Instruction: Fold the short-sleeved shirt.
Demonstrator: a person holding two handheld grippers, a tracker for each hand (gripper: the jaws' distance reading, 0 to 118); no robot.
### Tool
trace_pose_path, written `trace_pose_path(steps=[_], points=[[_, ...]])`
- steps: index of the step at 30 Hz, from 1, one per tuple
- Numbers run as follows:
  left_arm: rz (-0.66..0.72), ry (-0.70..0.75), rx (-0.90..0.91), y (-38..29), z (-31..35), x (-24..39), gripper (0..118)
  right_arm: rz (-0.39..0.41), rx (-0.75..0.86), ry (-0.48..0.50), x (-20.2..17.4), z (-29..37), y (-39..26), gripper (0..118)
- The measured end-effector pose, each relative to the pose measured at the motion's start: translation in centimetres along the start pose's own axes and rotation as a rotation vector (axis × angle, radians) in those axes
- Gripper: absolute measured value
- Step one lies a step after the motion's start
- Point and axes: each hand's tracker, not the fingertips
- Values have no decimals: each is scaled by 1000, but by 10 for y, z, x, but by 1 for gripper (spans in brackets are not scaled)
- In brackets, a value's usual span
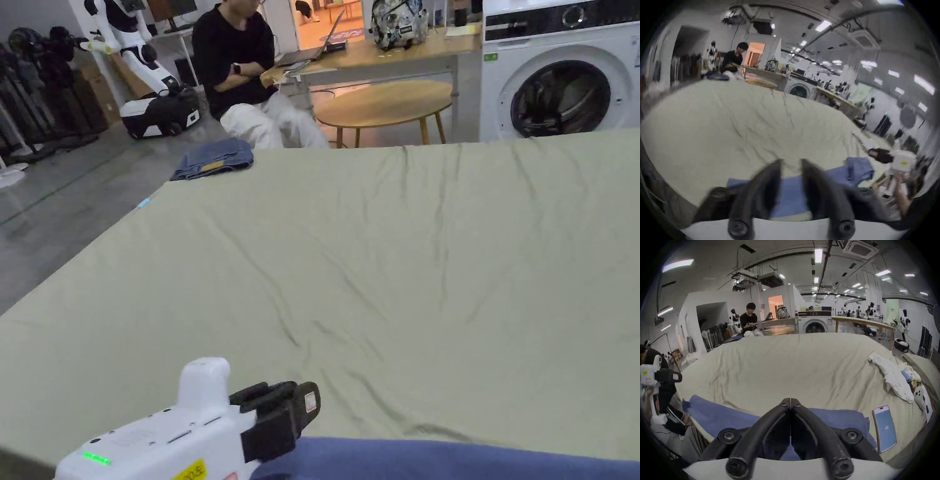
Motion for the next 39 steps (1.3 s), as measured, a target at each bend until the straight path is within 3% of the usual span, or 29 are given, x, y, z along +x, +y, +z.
trace_pose_path(steps=[1, 2, 3, 5, 14, 15, 18, 20, 21, 23, 29, 34, 39], points=[[49, -8, -7, -2, 7, -18, 45, -3, -17, 13, 3, 1, -3, 0], [53, 25, -28, -5, 13, -35, 70, -9, -37, 24, 5, 1, -7, 0], [49, 38, -21, -9, 18, -48, 77, -9, -54, 24, 4, 2, -9, 0], [83, 42, -37, -15, 17, -67, 76, -3, -79, 4, 4, 1, -14, 0], [567, -145, -137, -68, -25, -146, 76, -24, -116, 11, 6, 4, -17, 0], [587, -143, -161, -74, -32, -147, 76, -26, -119, 10, 8, 2, -18, 0], [683, -241, -146, -88, -50, -151, 54, -33, -126, 17, 9, 2, -19, 0], [713, -247, -177, -90, -62, -147, 26, -32, -130, 21, 10, 2, -20, 0], [701, -238, -182, -88, -68, -142, 4, -29, -133, 22, 10, 1, -21, 0], [695, -219, -191, -89, -77, -136, 3, -19, -137, 17, 9, 1, -23, 0], [805, -275, 11, -43, -29, -134, 3, -38, -143, 21, 15, 6, -24, 0], [410, 46, -17, 44, 17, -100, 3, -108, -112, 28, 26, 10, -24, 0], [248, -57, -53, 47, -19, -21, 3, -185, -91, 29, 33, 12, -27, 0]])
